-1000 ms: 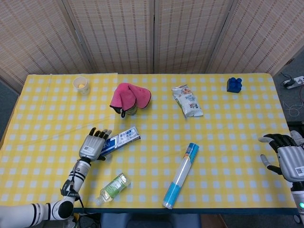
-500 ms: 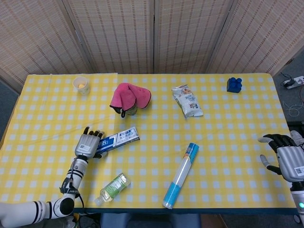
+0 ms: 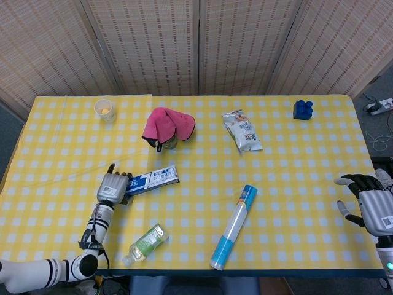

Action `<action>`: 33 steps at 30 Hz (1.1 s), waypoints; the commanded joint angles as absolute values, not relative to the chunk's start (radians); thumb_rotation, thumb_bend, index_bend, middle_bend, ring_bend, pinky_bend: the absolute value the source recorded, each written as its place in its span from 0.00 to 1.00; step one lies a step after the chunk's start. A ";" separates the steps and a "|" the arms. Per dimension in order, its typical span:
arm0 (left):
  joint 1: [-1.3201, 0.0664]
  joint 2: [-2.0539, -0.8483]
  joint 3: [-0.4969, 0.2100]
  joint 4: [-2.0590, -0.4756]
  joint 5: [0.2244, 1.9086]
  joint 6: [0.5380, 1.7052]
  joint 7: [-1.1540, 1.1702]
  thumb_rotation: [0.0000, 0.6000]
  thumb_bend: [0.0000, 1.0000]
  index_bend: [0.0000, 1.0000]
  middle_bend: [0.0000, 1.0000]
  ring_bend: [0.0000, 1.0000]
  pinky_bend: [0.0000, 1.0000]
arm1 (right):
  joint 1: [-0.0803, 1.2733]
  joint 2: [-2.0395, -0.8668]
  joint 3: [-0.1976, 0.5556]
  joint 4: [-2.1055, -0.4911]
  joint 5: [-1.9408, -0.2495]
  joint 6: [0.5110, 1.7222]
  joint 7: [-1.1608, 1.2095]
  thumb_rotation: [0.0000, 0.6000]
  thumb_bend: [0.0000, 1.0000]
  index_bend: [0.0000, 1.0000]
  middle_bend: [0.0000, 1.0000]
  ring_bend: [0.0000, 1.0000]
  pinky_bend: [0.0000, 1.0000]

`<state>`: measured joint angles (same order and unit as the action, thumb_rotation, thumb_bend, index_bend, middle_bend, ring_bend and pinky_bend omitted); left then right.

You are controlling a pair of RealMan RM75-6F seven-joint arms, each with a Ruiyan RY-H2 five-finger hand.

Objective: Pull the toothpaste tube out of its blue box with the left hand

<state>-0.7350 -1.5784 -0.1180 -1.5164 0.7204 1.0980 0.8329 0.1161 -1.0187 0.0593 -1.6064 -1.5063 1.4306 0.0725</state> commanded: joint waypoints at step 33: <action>-0.692 -1.277 -0.029 -1.739 0.987 1.349 1.165 1.00 0.26 0.48 0.53 0.49 0.04 | 0.108 -1.017 0.056 -1.614 -1.525 1.450 0.071 1.00 0.32 0.32 0.27 0.21 0.19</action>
